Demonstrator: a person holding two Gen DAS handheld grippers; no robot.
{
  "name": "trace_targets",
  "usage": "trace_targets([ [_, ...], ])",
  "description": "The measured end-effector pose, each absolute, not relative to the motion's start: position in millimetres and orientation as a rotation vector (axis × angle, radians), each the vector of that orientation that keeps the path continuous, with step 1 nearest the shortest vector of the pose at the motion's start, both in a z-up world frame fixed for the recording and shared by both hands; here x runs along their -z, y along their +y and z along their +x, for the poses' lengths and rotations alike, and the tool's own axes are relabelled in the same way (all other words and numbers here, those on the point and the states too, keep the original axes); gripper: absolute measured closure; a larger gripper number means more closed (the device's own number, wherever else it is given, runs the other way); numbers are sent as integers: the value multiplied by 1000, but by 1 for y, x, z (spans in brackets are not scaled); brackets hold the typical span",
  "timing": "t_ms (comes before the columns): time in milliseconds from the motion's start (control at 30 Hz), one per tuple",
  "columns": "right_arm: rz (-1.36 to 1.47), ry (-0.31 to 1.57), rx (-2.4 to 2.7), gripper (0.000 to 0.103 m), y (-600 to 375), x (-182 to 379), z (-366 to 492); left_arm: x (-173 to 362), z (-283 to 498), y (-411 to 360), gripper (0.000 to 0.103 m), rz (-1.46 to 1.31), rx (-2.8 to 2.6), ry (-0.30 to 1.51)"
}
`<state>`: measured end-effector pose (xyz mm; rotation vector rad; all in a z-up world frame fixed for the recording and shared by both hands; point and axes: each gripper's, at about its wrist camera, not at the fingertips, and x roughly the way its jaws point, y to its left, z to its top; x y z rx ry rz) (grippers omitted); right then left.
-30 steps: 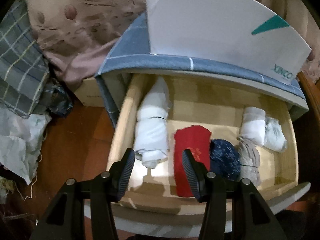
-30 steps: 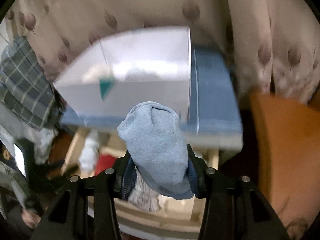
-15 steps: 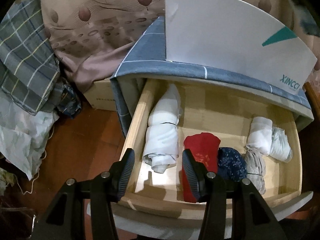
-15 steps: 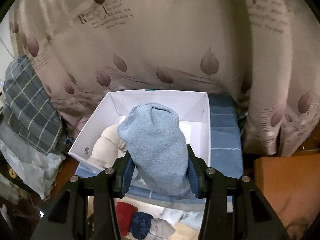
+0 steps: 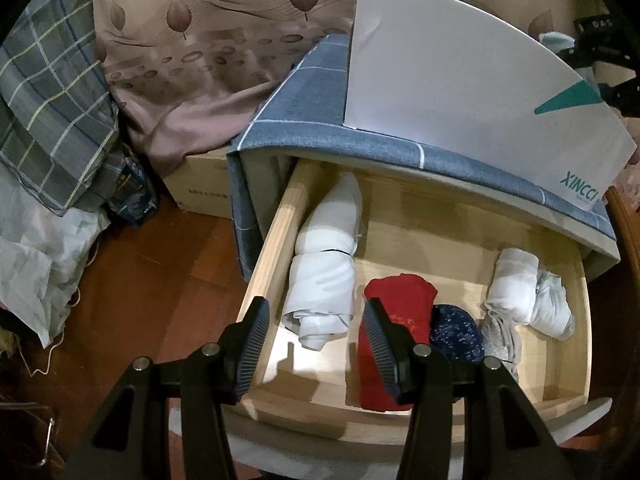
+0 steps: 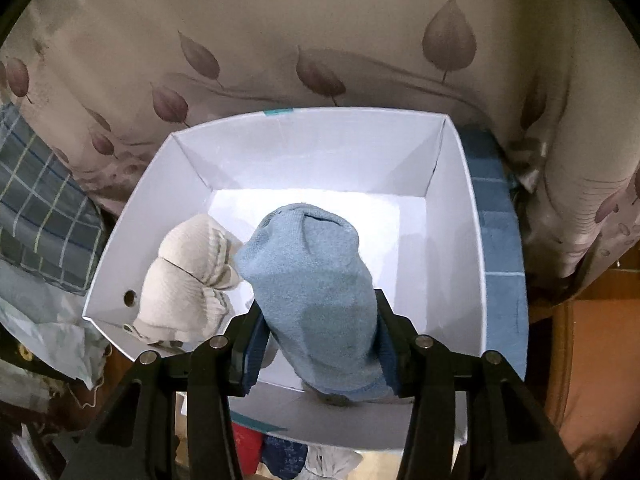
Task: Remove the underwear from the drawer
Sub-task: 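Drop the grey-blue sock in the box with right tool while left tool returns to drawer, then move the right tool back over the drawer toward the pale blue underwear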
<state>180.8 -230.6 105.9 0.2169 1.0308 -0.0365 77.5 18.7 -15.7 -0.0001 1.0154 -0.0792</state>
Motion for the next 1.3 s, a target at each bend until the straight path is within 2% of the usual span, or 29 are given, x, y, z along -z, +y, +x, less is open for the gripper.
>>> trace_targets([
  [133, 219, 1037, 38, 50, -230, -102, 183, 16, 79, 19, 52, -6, 84, 1023],
  [433, 185, 1000, 18, 49, -225, -117, 167, 22, 82, 20, 53, 4, 88, 1045],
  [800, 27, 953, -183, 49, -221, -121, 62, 33, 87, 9, 52, 52, 114, 1114],
  [1000, -67, 1093, -204, 49, -228, -66, 33, 31, 86, 13, 52, 34, 92, 1102],
  [1300, -188, 1325, -171, 50, -227, 33, 45, 33, 88, 18, 52, 16, 95, 1116],
])
